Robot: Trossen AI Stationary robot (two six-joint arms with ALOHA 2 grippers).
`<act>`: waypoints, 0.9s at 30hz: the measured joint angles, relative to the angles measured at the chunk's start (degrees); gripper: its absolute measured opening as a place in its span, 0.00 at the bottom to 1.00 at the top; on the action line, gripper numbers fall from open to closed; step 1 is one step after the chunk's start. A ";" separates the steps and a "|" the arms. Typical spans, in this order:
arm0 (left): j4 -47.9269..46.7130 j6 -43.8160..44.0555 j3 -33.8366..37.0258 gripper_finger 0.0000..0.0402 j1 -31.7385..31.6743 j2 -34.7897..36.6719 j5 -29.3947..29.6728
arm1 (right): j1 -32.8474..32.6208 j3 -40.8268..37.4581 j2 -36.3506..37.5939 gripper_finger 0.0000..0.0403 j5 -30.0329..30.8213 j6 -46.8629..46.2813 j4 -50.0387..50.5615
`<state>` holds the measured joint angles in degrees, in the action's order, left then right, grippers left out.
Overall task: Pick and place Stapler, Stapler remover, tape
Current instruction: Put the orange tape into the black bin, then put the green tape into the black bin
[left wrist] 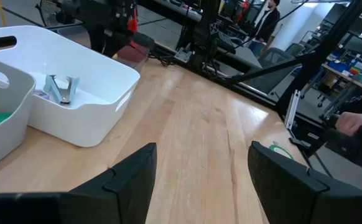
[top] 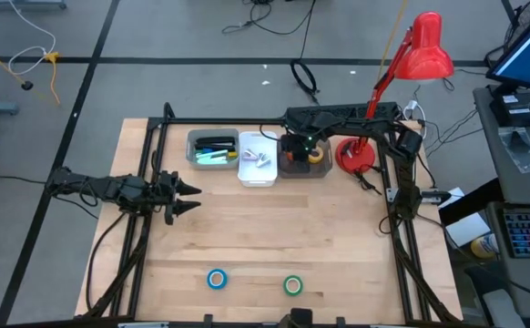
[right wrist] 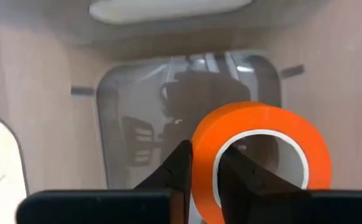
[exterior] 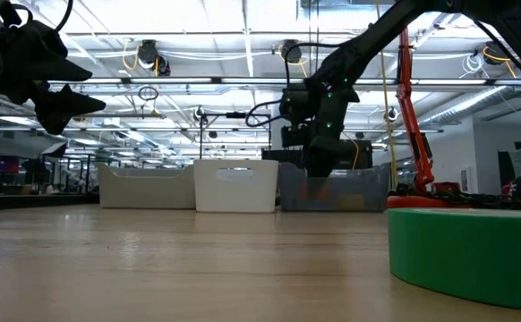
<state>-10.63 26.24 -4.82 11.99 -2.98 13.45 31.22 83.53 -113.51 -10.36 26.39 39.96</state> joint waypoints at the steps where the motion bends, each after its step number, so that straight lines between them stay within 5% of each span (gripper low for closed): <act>1: -0.02 0.02 0.00 0.62 0.00 0.00 0.00 | 0.00 0.04 0.06 0.10 0.36 -0.02 -0.31; 12: 0.00 -0.20 0.00 0.62 0.00 0.00 0.00 | 0.48 0.04 0.04 0.12 1.34 -0.04 1.32; 27: -0.01 -0.22 0.00 0.62 0.00 0.00 0.00 | 0.16 0.04 0.54 0.32 3.83 -0.17 0.79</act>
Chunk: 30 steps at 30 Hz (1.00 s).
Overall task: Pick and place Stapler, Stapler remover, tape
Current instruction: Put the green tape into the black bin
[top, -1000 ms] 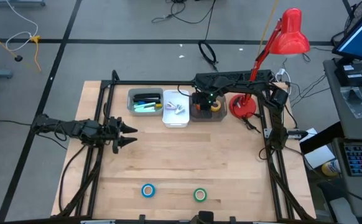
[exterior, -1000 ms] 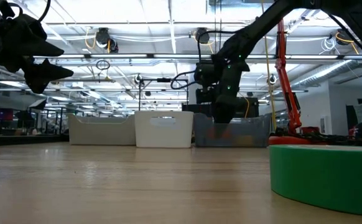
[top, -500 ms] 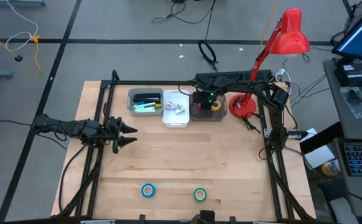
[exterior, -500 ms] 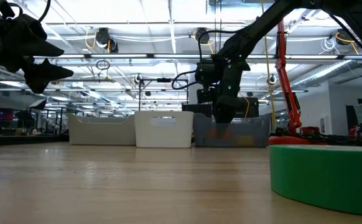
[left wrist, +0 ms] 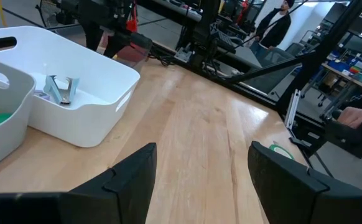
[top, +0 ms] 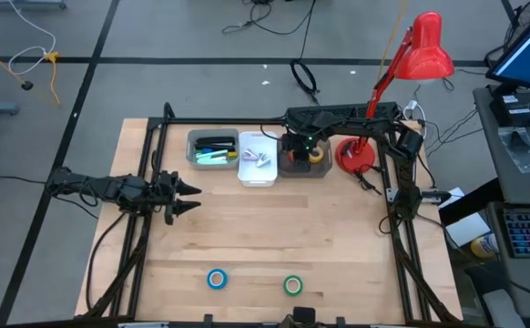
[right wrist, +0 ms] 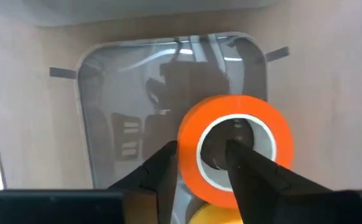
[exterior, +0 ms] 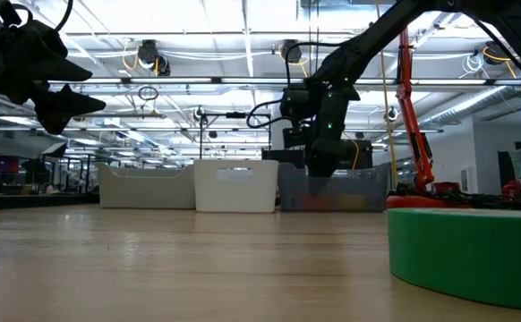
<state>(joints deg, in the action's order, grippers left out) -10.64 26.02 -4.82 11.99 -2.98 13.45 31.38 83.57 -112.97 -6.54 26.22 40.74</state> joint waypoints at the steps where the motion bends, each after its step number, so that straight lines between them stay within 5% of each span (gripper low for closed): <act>1: -0.01 0.00 0.00 0.62 0.00 0.00 0.00 | -0.09 -0.01 0.40 0.32 0.61 0.00 0.08; 15: 0.01 -0.72 -0.01 0.62 0.00 -0.01 0.00 | -8.19 0.00 17.78 0.31 0.42 -6.79 7.88; 22: 0.00 -1.96 -0.02 0.62 -0.01 -0.02 -0.01 | -19.90 0.00 25.82 0.31 -5.70 -12.54 9.33; 30: 0.00 -1.92 -0.02 0.62 0.00 -0.01 -0.02 | -37.50 0.04 28.07 0.30 -5.64 -19.93 8.68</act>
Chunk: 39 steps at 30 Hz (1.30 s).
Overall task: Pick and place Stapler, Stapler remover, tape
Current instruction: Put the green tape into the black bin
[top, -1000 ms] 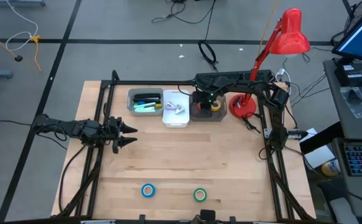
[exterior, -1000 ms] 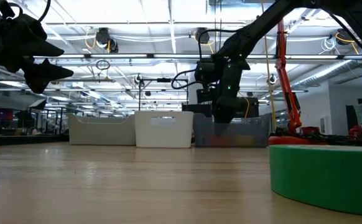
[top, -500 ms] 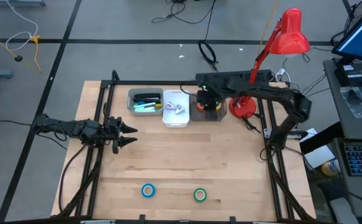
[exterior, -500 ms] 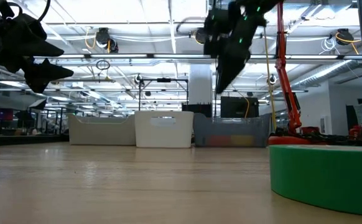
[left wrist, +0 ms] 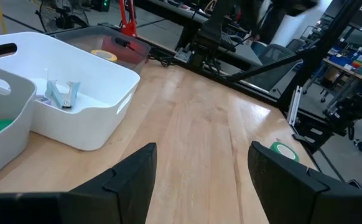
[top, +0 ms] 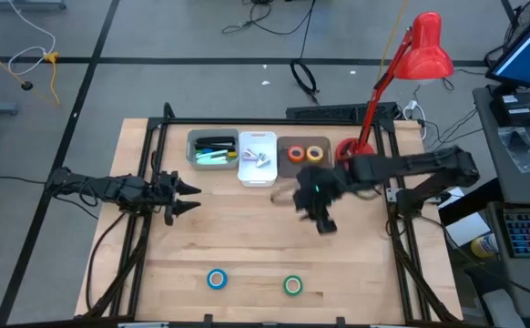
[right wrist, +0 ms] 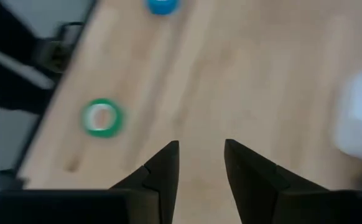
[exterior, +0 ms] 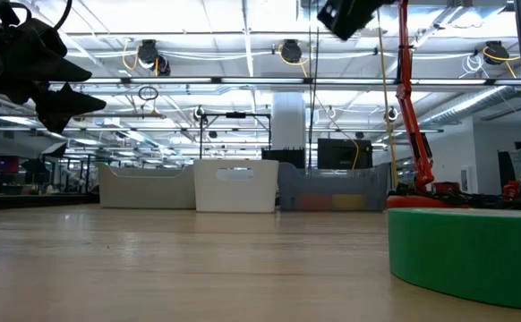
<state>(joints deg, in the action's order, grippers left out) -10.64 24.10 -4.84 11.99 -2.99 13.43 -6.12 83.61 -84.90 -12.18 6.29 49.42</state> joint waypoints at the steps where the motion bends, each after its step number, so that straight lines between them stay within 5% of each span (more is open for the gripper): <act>1: -0.01 0.00 0.00 0.62 0.00 -0.01 0.00 | -1.99 0.00 -0.14 0.30 0.11 -0.97 -0.29; 15: 0.01 -0.13 0.00 0.62 0.00 -0.22 -0.06 | -17.05 0.02 -8.58 0.33 6.16 -14.18 -11.55; 39: -0.11 -0.37 -0.02 0.62 0.00 -3.46 -0.51 | -19.24 -0.02 -27.20 0.34 -1.36 -27.70 -18.35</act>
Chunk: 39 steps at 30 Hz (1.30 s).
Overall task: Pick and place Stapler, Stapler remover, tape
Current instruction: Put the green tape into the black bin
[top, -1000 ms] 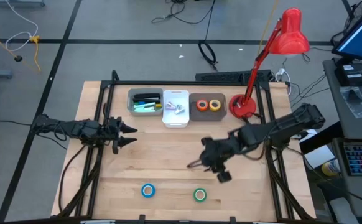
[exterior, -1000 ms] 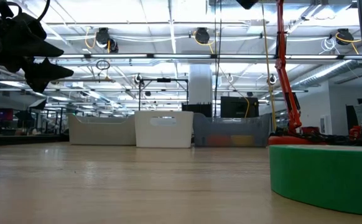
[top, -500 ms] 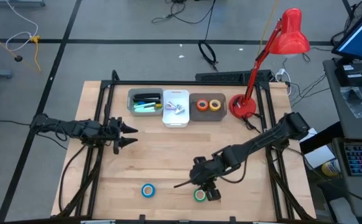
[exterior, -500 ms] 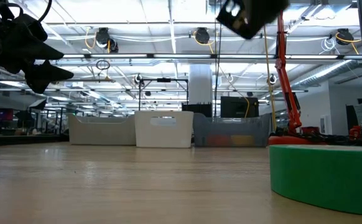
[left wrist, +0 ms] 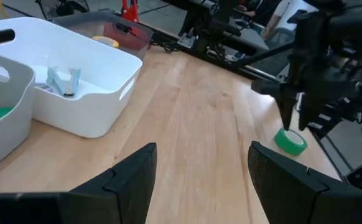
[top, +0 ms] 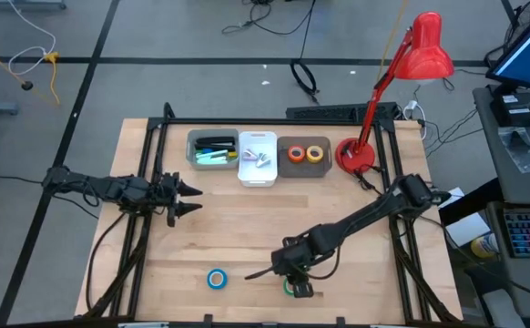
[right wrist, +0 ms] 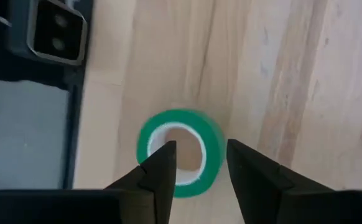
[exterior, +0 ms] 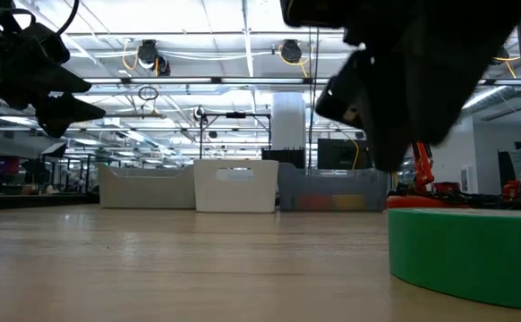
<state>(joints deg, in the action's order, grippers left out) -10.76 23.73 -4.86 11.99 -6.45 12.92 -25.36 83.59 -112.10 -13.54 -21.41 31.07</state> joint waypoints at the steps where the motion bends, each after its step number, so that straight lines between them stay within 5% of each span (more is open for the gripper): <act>1: 0.12 0.16 0.00 0.62 0.00 -0.14 0.01 | -0.02 0.00 -0.33 0.35 0.00 0.17 0.42; 13: 0.08 -0.21 0.00 0.62 0.00 -0.42 0.01 | -0.28 -0.02 -1.26 0.44 3.74 1.35 2.70; 39: -0.03 -0.98 0.04 0.62 0.00 -0.68 -1.09 | -0.56 0.13 -5.80 0.38 3.13 1.13 3.23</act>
<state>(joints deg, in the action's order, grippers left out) -10.79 22.74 -4.82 11.99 -7.14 11.84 -25.92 83.72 -117.91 -10.41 -20.28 34.29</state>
